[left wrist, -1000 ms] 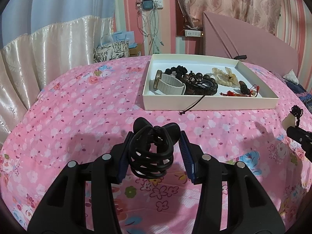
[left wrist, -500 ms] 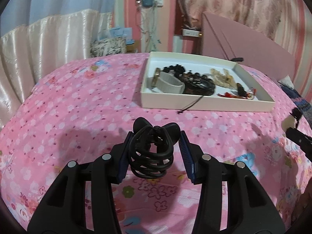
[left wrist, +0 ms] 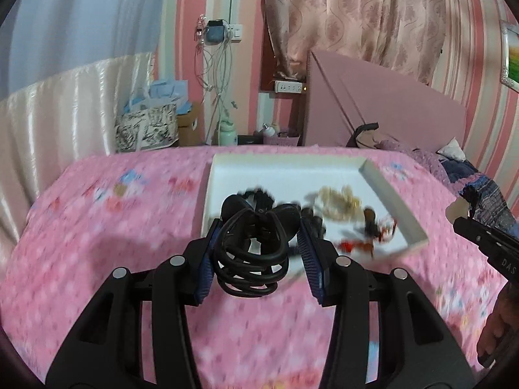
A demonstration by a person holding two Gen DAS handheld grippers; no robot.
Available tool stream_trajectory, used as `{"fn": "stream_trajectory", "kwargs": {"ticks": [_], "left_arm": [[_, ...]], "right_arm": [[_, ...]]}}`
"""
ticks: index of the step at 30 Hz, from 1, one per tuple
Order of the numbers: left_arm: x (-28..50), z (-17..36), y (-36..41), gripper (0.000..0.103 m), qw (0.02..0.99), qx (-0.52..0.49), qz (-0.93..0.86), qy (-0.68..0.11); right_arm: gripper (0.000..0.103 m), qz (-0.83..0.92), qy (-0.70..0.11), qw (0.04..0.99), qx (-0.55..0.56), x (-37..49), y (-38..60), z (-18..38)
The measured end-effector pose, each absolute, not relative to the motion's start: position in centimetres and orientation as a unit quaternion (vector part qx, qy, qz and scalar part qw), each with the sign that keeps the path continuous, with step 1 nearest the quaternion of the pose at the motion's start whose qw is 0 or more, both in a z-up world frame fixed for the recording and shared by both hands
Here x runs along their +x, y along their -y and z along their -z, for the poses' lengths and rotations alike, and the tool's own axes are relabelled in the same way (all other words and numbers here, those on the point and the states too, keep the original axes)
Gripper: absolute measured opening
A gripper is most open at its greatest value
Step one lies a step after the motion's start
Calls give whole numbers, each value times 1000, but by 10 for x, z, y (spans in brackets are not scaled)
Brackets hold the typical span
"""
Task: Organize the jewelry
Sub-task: 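Carry the claw clip and knotted pendant into the white tray and open both tools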
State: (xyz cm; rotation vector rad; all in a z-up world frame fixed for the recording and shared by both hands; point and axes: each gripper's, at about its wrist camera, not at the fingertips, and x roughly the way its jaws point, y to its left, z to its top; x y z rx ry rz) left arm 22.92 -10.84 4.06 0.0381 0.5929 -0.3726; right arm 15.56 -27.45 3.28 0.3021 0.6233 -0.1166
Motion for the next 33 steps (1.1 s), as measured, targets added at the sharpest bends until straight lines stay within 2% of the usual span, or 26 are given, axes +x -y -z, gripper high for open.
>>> {"fn": "stream_trajectory", "kwargs": {"ticks": [8, 16, 25, 33], "left_arm": [[305, -35, 138, 46, 926, -1, 199, -320], [362, -9, 173, 46, 905, -26, 206, -372], [387, 27, 207, 46, 891, 14, 194, -411], [393, 34, 218, 46, 884, 50, 180, -429]], "right_arm": [[10, 48, -333, 929, 157, 227, 305, -26], [10, 53, -407, 896, 167, 302, 332, 19], [10, 57, -448, 878, 158, 330, 332, 55], [10, 60, -459, 874, 150, 330, 330, 64]]}}
